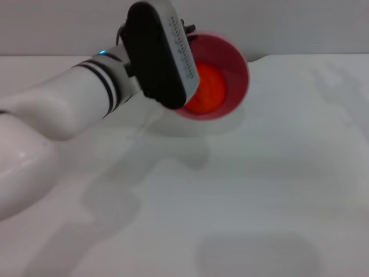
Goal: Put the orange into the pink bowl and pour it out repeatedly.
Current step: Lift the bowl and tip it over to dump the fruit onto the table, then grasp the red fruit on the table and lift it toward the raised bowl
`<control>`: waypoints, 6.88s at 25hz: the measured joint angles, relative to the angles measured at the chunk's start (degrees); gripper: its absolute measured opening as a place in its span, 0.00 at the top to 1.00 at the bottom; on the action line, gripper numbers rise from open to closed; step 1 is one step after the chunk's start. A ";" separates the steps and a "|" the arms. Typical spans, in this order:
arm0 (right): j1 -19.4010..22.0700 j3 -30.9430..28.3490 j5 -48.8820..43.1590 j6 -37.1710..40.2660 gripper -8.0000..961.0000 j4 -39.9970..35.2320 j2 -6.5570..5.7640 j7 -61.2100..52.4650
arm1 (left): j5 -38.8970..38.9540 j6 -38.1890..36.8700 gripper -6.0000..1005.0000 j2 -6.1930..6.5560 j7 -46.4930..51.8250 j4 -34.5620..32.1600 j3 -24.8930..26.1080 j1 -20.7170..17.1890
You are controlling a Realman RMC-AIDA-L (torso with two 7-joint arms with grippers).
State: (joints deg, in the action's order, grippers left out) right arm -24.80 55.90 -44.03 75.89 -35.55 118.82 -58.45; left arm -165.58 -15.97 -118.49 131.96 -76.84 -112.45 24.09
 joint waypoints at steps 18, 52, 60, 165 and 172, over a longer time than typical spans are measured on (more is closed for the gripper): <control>-1.39 -0.62 0.18 -0.36 0.50 0.11 -0.14 0.09 | 1.41 42.87 0.95 -0.23 -15.70 10.46 -2.78 -7.79; -2.88 -3.00 -6.71 -5.56 0.50 -0.58 -2.02 -8.24 | 21.98 -31.03 0.95 0.73 6.84 15.32 32.15 20.28; -7.32 -3.11 -39.91 -10.67 0.48 -7.62 -5.56 -34.19 | 8.92 -47.11 0.95 5.39 8.83 18.81 54.44 24.19; -28.60 37.84 -50.18 -28.35 0.61 14.27 0.98 -49.40 | 3.52 -48.36 0.95 2.42 12.10 15.72 49.82 26.12; -28.54 37.88 -50.28 -28.35 0.84 13.84 0.97 -49.15 | 3.50 -47.92 0.95 2.40 12.10 15.72 49.89 26.04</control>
State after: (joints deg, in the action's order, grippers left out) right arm -53.34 93.78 -94.31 47.54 -21.71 119.79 -107.59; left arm -162.07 -63.88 -116.09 144.06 -61.11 -62.56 50.13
